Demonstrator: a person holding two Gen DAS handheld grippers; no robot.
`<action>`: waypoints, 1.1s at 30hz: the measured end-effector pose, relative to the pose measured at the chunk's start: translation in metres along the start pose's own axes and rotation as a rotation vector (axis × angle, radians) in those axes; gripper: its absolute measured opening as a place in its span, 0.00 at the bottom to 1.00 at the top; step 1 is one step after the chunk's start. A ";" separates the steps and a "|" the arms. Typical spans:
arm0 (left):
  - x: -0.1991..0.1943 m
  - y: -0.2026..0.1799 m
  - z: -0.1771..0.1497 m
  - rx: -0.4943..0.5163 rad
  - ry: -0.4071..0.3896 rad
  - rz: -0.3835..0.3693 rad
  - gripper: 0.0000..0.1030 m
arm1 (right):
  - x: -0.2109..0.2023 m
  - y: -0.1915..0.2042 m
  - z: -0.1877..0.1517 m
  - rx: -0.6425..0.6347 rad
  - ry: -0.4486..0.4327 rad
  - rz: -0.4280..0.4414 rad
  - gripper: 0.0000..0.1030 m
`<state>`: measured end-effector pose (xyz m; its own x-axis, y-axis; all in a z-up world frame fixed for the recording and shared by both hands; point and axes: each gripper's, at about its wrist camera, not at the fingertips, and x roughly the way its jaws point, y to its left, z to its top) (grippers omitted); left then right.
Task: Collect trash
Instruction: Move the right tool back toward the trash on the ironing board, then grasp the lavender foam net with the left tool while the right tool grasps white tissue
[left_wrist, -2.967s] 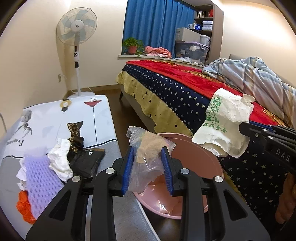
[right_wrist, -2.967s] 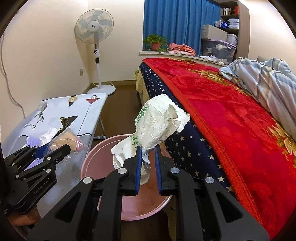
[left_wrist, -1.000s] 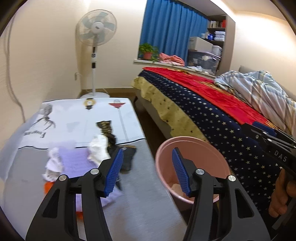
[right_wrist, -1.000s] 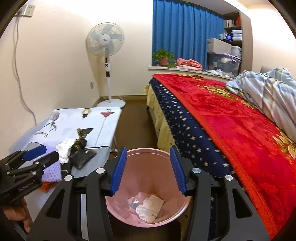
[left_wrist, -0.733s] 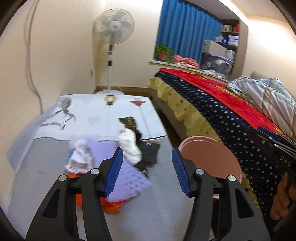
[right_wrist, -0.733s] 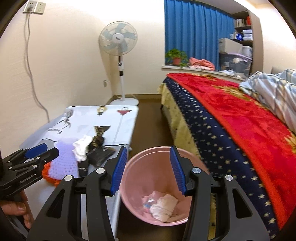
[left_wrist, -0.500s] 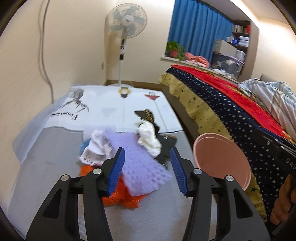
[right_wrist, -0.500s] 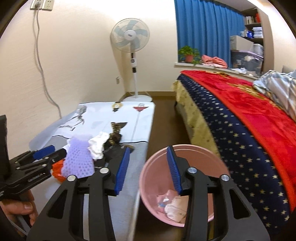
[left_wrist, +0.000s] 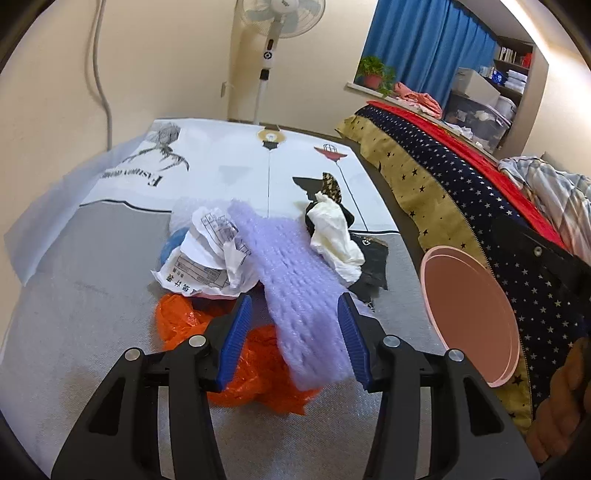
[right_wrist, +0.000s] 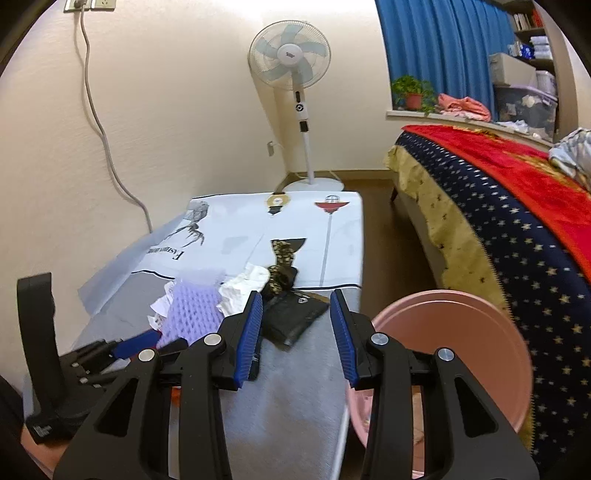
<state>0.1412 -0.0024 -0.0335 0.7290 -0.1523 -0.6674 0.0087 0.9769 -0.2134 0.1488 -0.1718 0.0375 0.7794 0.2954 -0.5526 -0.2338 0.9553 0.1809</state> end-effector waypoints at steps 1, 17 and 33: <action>0.002 0.001 0.000 -0.001 0.004 -0.004 0.41 | 0.005 0.002 0.001 0.001 0.007 0.012 0.38; 0.000 0.023 0.021 -0.059 -0.028 0.007 0.09 | 0.091 0.031 -0.003 0.043 0.146 0.134 0.41; 0.000 0.036 0.026 -0.080 -0.040 0.059 0.09 | 0.126 0.044 -0.012 0.022 0.249 0.161 0.08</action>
<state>0.1592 0.0369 -0.0224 0.7534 -0.0869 -0.6518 -0.0886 0.9688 -0.2316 0.2300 -0.0928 -0.0341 0.5661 0.4394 -0.6975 -0.3282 0.8963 0.2982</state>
